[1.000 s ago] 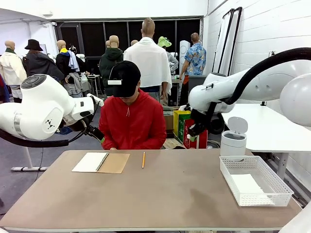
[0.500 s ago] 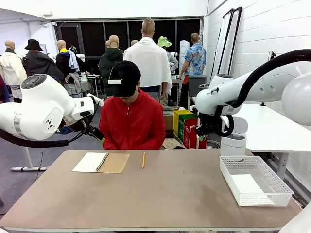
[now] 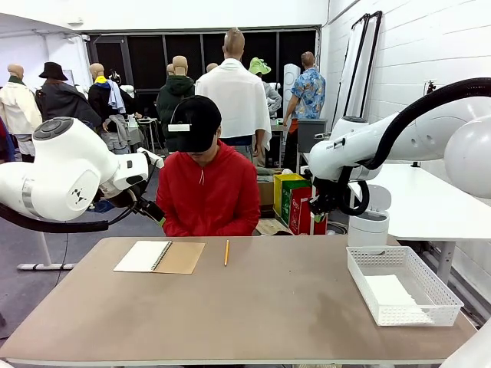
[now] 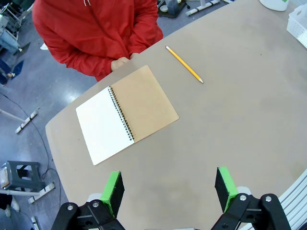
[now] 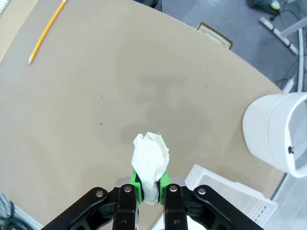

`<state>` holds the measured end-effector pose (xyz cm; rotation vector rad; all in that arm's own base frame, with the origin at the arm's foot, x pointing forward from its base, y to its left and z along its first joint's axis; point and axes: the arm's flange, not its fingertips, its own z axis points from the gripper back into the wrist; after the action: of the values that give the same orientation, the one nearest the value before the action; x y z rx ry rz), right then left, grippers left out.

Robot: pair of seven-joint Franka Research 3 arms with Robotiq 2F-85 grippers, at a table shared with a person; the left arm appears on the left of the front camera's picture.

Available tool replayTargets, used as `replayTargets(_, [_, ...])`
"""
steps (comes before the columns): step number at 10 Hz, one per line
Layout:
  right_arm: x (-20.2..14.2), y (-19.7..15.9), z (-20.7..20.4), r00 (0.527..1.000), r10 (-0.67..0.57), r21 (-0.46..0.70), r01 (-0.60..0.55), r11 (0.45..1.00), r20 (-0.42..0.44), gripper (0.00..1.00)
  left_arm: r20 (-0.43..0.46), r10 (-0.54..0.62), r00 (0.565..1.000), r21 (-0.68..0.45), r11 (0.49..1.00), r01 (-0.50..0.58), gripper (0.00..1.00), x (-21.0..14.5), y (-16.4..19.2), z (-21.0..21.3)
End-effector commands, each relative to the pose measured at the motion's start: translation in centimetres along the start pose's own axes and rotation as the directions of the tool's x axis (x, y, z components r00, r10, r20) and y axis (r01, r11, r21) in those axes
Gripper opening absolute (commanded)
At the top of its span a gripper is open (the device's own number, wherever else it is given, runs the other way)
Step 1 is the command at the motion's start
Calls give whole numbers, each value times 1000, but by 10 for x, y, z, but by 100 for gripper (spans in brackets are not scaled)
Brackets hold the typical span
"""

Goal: Sort the paper based on its condition.
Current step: If a person hands you a paper, place it in the Organizing basket , and if it's crumpled, put it in the Trash can.

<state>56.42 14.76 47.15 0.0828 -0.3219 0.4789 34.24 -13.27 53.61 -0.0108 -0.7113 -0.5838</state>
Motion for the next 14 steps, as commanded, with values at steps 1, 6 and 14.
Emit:
replayTargets(1, [10, -20, 1, 982, -179, -120, 185, 975, 58, 5, 5, -2, 1000, 0, 1000, 2, 100, 0, 0, 0])
replayTargets(6, [16, -79, 10, 882, -459, -213, 472, 855, 112, 5, 5, -2, 1000, 0, 1000, 2, 100, 0, 0, 0])
replayTargets(14, [10, -150, -13, 741, -635, -249, 671, 699, 216, 5, 5, -2, 1000, 0, 1000, 2, 100, 0, 0, 0])
